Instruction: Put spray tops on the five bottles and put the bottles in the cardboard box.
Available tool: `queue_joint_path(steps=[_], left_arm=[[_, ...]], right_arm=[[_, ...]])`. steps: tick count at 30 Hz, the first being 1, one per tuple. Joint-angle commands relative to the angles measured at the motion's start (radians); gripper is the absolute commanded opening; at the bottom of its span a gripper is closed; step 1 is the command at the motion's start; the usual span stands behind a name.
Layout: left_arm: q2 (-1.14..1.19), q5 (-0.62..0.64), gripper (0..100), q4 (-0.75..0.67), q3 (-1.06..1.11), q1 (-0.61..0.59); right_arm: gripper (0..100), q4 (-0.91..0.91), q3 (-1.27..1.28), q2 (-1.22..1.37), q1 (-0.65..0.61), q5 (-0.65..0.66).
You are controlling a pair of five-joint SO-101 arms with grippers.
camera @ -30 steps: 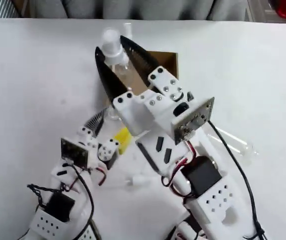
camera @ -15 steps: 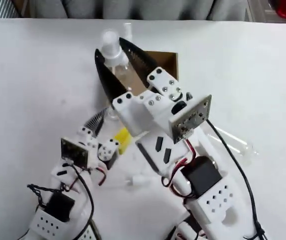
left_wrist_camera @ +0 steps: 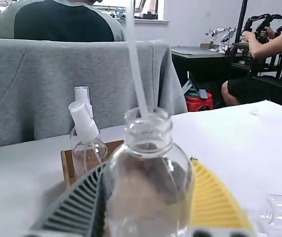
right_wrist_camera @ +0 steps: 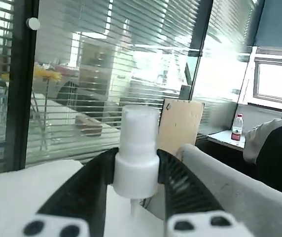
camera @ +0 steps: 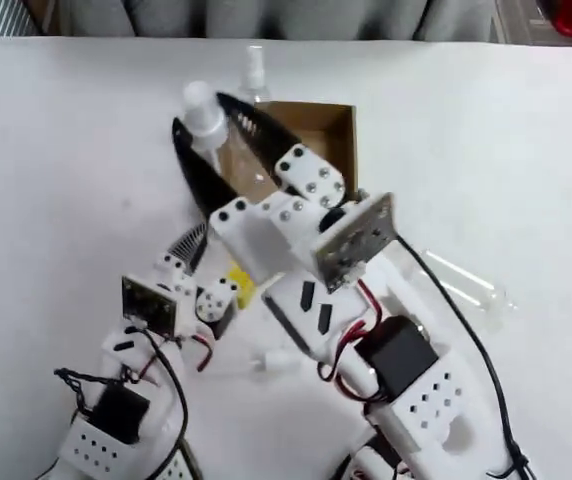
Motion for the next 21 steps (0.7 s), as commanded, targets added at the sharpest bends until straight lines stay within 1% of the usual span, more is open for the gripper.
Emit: queue_joint_path(steps=[1, 8, 12, 15, 18, 21], left_arm=[[-0.022, -0.011, 2, 0.009, -0.02, 0.019], [-0.022, -0.011, 2, 0.009, -0.02, 0.015], [-0.022, -0.011, 2, 0.009, -0.02, 0.015], [-0.022, -0.011, 2, 0.009, -0.02, 0.015], [-0.022, -0.011, 2, 0.009, -0.02, 0.015], [-0.022, -0.011, 2, 0.009, -0.02, 0.015]], right_arm=[[1.5, 0.024, -0.017, 0.001, -0.027, 0.041], [1.5, 0.045, -0.017, 0.008, -0.025, 0.046], [1.5, 0.096, -0.021, 0.007, -0.028, 0.051], [1.5, 0.191, -0.063, 0.01, -0.03, 0.089], [1.5, 0.286, -0.112, 0.01, -0.03, 0.087], [1.5, 0.328, -0.133, 0.012, -0.03, 0.087]])
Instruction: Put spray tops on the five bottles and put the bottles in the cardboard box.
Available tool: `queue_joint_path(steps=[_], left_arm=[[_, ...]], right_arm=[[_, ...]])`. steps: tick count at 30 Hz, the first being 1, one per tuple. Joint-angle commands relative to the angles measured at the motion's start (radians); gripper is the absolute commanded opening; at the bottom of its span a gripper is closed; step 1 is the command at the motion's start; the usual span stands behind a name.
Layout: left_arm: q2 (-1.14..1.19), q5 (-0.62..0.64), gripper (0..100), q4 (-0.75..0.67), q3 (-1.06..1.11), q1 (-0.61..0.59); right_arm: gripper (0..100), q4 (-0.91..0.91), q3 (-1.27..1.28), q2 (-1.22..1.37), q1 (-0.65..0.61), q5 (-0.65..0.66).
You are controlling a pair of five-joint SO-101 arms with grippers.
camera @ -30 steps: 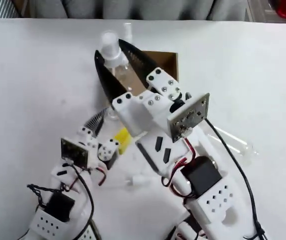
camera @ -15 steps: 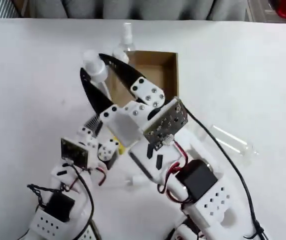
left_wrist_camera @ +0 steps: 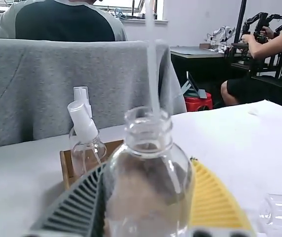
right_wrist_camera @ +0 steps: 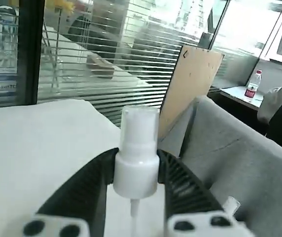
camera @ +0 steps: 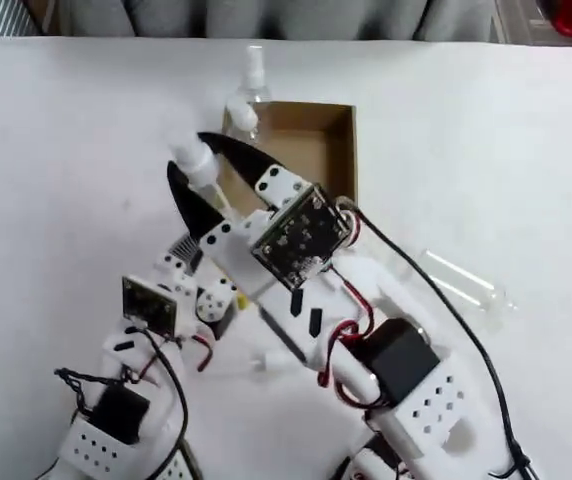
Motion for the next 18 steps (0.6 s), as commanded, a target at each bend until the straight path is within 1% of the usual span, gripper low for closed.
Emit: queue_joint_path(steps=[1, 4, 12, 18], left_arm=[[-0.022, -0.011, 2, 0.009, -0.02, 0.013], [-0.022, -0.011, 2, 0.009, -0.02, 0.013], [-0.022, -0.011, 2, 0.009, -0.02, 0.013], [-0.022, -0.011, 2, 0.009, -0.02, 0.013]], right_arm=[[1.5, 0.028, -0.074, 0.004, -0.01, 0.011], [1.5, 0.036, -0.071, 0.004, -0.01, 0.017], [1.5, 0.193, -0.152, 0.108, -0.004, 0.018], [1.5, 0.252, -0.193, 0.145, -0.004, 0.015]])
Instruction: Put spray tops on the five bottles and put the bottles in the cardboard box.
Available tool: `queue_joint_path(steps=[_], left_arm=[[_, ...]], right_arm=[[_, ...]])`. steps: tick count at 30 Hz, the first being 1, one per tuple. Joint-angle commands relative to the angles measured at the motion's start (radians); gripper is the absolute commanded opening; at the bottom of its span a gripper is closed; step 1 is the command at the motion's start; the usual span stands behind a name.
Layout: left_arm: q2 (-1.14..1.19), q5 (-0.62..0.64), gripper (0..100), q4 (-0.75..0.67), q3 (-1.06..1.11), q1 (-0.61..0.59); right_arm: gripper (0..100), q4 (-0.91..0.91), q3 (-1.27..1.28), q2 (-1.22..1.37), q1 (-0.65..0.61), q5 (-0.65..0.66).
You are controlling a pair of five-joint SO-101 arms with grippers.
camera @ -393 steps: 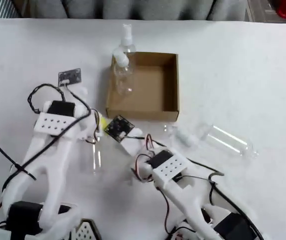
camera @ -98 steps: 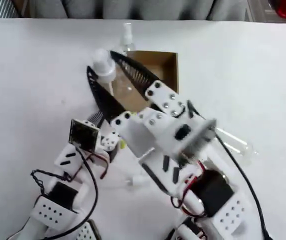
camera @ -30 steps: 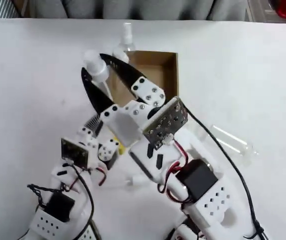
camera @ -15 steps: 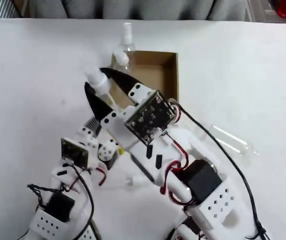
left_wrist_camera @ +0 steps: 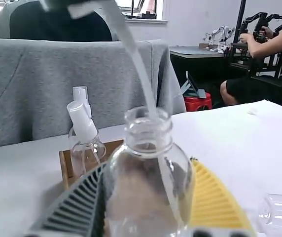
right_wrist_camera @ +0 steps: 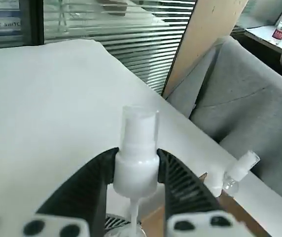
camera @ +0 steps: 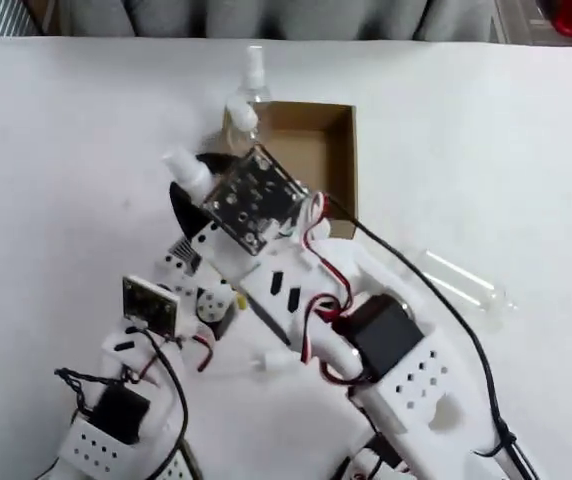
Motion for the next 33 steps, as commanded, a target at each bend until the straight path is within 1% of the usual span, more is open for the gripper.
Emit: queue_joint_path(steps=[1, 8, 11, 16, 22, 25, 29, 31, 33], left_arm=[[-0.022, -0.011, 2, 0.009, -0.02, 0.01], [-0.022, -0.011, 2, 0.009, -0.02, 0.01], [-0.022, -0.011, 2, 0.009, -0.02, 0.01], [-0.022, -0.011, 2, 0.009, -0.02, 0.01], [-0.022, -0.011, 2, 0.009, -0.02, 0.01], [-0.022, -0.011, 2, 0.009, -0.02, 0.01], [-0.022, -0.011, 2, 0.009, -0.02, 0.01], [-0.022, -0.011, 2, 0.006, -0.02, 0.01], [-0.022, -0.011, 2, 0.003, -0.021, 0.01]], right_arm=[[1.5, 0.031, -0.075, 0.002, -0.004, 0.009], [1.5, 0.173, -0.153, 0.01, -0.002, 0.009], [1.5, 0.199, -0.173, 0.012, 0.002, 0.005], [1.5, 0.205, -0.17, 0.012, 0.031, 0.009], [1.5, 0.196, -0.17, 0.012, 0.031, 0.003], [1.5, 0.153, -0.167, 0.013, 0.031, -0.002], [1.5, 0.137, -0.143, 0.01, 0.035, -0.103], [1.5, 0.133, -0.104, 0.002, 0.036, -0.103], [1.5, 0.119, -0.089, 0.012, 0.07, -0.107]])
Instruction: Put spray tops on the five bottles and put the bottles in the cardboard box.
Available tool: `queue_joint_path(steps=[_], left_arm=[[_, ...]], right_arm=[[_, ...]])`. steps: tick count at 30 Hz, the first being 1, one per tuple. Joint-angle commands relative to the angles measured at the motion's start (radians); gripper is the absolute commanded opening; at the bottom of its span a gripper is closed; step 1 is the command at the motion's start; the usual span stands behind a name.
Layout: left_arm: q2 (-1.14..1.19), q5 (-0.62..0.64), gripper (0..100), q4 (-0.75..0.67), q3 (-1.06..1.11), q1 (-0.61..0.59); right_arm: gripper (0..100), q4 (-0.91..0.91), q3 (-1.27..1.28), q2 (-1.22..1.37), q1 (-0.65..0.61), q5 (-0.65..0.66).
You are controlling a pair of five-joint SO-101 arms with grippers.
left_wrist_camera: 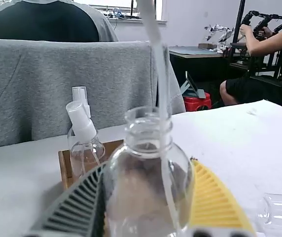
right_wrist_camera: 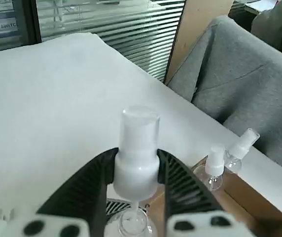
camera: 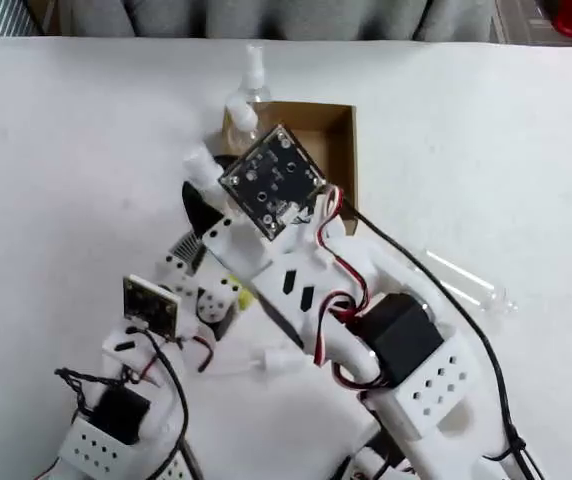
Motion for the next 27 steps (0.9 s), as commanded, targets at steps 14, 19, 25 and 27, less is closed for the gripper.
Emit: queue_joint_path(steps=[14, 19, 25, 27], left_arm=[[-0.022, -0.006, 2, 0.002, -0.025, 0.007], [-0.022, -0.005, 2, 0.002, -0.023, 0.007], [-0.024, -0.005, 2, 0.002, -0.025, 0.007], [-0.024, -0.005, 2, 0.002, -0.025, 0.007]], right_arm=[[1.5, -0.203, 0.046, 0.004, 0.064, -0.172], [1.5, -0.18, 0.054, -0.016, 0.067, -0.18], [1.5, -0.176, 0.112, -0.133, 0.065, -0.267], [1.5, -0.182, 0.146, -0.148, 0.065, -0.273]])
